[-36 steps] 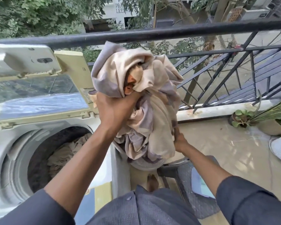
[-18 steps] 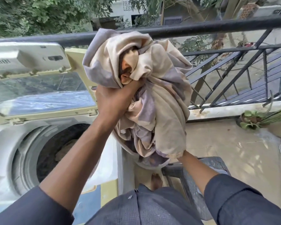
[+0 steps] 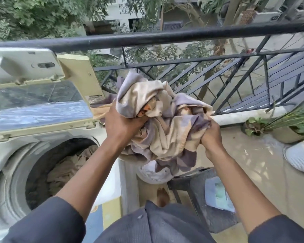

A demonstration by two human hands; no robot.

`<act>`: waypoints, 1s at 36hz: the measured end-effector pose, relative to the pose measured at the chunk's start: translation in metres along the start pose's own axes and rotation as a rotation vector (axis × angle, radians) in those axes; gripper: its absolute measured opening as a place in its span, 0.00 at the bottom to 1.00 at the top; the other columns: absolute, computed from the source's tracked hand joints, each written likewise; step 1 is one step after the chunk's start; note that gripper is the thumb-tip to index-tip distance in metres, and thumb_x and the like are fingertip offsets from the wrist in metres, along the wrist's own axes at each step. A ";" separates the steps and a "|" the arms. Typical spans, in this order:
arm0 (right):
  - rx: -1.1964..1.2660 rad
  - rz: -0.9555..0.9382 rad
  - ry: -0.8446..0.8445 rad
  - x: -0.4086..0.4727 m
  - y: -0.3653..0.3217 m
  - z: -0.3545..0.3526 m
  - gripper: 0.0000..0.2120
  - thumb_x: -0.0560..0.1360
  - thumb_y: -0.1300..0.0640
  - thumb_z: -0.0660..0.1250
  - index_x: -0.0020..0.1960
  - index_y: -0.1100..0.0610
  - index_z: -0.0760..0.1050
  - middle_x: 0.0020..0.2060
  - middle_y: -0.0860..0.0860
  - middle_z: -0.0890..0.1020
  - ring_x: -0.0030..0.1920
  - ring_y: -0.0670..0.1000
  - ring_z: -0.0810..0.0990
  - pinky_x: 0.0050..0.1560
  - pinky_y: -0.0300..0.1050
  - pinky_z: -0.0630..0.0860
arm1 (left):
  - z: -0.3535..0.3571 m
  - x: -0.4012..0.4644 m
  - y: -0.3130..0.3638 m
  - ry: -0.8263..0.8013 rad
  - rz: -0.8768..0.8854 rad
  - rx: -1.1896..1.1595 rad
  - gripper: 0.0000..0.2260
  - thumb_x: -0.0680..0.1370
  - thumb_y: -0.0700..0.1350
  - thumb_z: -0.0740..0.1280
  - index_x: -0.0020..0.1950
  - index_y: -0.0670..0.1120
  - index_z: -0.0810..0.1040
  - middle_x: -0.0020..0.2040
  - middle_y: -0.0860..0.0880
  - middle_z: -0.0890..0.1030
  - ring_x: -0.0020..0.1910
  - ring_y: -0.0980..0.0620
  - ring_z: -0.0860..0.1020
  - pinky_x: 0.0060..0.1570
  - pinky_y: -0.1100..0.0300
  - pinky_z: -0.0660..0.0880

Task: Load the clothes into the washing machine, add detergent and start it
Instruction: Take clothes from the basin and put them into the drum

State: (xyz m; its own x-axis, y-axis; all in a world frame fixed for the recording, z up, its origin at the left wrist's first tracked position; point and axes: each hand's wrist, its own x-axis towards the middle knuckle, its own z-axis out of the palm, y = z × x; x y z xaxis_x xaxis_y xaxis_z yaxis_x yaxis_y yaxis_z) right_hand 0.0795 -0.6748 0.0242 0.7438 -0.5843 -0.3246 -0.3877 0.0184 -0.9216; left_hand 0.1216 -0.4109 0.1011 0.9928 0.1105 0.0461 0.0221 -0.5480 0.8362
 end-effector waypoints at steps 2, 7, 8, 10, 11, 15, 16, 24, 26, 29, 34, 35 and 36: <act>0.072 -0.094 -0.055 -0.017 -0.026 0.004 0.08 0.82 0.56 0.63 0.53 0.50 0.82 0.48 0.53 0.86 0.50 0.55 0.84 0.52 0.54 0.81 | 0.004 -0.003 -0.001 0.007 -0.004 0.052 0.40 0.64 0.66 0.80 0.73 0.55 0.77 0.62 0.54 0.85 0.60 0.48 0.84 0.53 0.55 0.80; 0.026 -0.214 -0.180 -0.044 -0.062 0.018 0.10 0.76 0.52 0.64 0.54 0.47 0.83 0.47 0.49 0.87 0.50 0.55 0.86 0.53 0.57 0.82 | 0.013 -0.006 0.002 -0.050 -0.090 0.038 0.37 0.63 0.67 0.79 0.69 0.57 0.78 0.63 0.52 0.84 0.63 0.47 0.83 0.56 0.55 0.78; -0.001 -0.234 -0.207 -0.047 -0.066 0.021 0.11 0.76 0.53 0.64 0.55 0.49 0.82 0.47 0.51 0.87 0.51 0.58 0.86 0.55 0.63 0.83 | 0.012 -0.005 0.004 -0.103 -0.111 0.021 0.33 0.64 0.67 0.80 0.66 0.59 0.79 0.61 0.54 0.85 0.63 0.49 0.83 0.60 0.54 0.80; -0.082 -0.273 -0.227 -0.054 -0.074 0.025 0.13 0.71 0.54 0.64 0.53 0.52 0.81 0.45 0.53 0.86 0.49 0.60 0.85 0.52 0.68 0.82 | 0.006 -0.001 0.008 -0.261 -0.137 -0.056 0.30 0.62 0.68 0.82 0.60 0.59 0.83 0.57 0.59 0.86 0.59 0.55 0.84 0.64 0.52 0.81; -0.105 -0.282 -0.234 -0.058 -0.078 0.027 0.14 0.69 0.55 0.64 0.52 0.53 0.81 0.43 0.53 0.86 0.48 0.61 0.85 0.51 0.68 0.81 | 0.003 0.000 0.009 -0.350 -0.127 -0.094 0.31 0.60 0.70 0.82 0.60 0.61 0.85 0.56 0.60 0.87 0.58 0.57 0.85 0.65 0.51 0.81; -0.148 -0.300 -0.323 -0.071 -0.090 0.032 0.18 0.61 0.50 0.66 0.49 0.52 0.80 0.42 0.52 0.84 0.47 0.59 0.83 0.50 0.66 0.81 | -0.002 -0.005 0.015 -0.508 0.014 -0.138 0.34 0.60 0.70 0.83 0.63 0.60 0.84 0.55 0.63 0.87 0.56 0.65 0.84 0.62 0.56 0.81; -0.150 -0.292 -0.358 -0.073 -0.092 0.033 0.21 0.59 0.49 0.66 0.51 0.49 0.80 0.42 0.51 0.84 0.47 0.59 0.83 0.51 0.67 0.80 | 0.001 -0.007 0.015 -0.475 0.037 -0.105 0.36 0.59 0.71 0.83 0.63 0.60 0.84 0.54 0.63 0.87 0.55 0.66 0.84 0.60 0.59 0.80; -0.050 -0.300 -0.559 -0.084 -0.104 0.026 0.32 0.61 0.53 0.63 0.65 0.46 0.77 0.56 0.60 0.82 0.60 0.64 0.79 0.65 0.68 0.74 | 0.020 -0.006 0.011 -0.039 -0.030 0.115 0.55 0.49 0.82 0.76 0.71 0.57 0.77 0.59 0.59 0.84 0.58 0.56 0.83 0.55 0.55 0.83; 0.002 -0.278 -0.607 -0.082 -0.106 0.020 0.31 0.66 0.60 0.60 0.68 0.52 0.76 0.61 0.58 0.82 0.63 0.56 0.80 0.64 0.50 0.75 | 0.020 -0.006 0.010 0.009 -0.045 0.048 0.48 0.54 0.75 0.81 0.70 0.57 0.79 0.57 0.59 0.86 0.57 0.59 0.84 0.56 0.57 0.83; 0.039 -0.308 -0.703 -0.076 -0.106 0.013 0.26 0.75 0.68 0.55 0.70 0.56 0.75 0.64 0.55 0.82 0.65 0.51 0.80 0.59 0.36 0.75 | 0.022 -0.008 0.012 0.071 -0.087 -0.065 0.33 0.58 0.65 0.85 0.59 0.56 0.84 0.53 0.57 0.87 0.55 0.57 0.85 0.57 0.52 0.84; 0.220 -0.218 -0.429 -0.059 -0.087 0.017 0.13 0.83 0.64 0.59 0.55 0.56 0.82 0.50 0.54 0.86 0.50 0.48 0.84 0.48 0.36 0.78 | 0.026 -0.009 0.020 0.098 -0.114 -0.122 0.20 0.63 0.56 0.87 0.47 0.59 0.81 0.43 0.64 0.82 0.43 0.66 0.81 0.50 0.58 0.81; 0.223 -0.199 -0.327 -0.053 -0.078 0.018 0.11 0.82 0.62 0.61 0.51 0.55 0.82 0.47 0.54 0.86 0.48 0.49 0.84 0.47 0.39 0.79 | 0.026 -0.009 0.020 0.104 -0.124 -0.131 0.21 0.62 0.57 0.87 0.47 0.57 0.82 0.43 0.63 0.83 0.44 0.63 0.82 0.50 0.56 0.82; 0.175 -0.190 -0.232 -0.045 -0.066 0.019 0.09 0.80 0.59 0.63 0.48 0.53 0.82 0.45 0.52 0.85 0.47 0.49 0.83 0.48 0.43 0.78 | 0.025 -0.010 0.022 0.114 -0.136 -0.126 0.22 0.60 0.59 0.87 0.48 0.55 0.84 0.44 0.61 0.84 0.46 0.60 0.84 0.50 0.53 0.84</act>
State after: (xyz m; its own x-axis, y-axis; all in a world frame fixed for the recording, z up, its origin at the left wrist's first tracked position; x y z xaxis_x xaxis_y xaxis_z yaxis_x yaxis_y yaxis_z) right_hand 0.0819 -0.6340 0.0957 0.9054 -0.3911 -0.1652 -0.1463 0.0777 -0.9862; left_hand 0.1152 -0.4447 0.1059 0.9617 0.2737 -0.0162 0.1331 -0.4145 0.9003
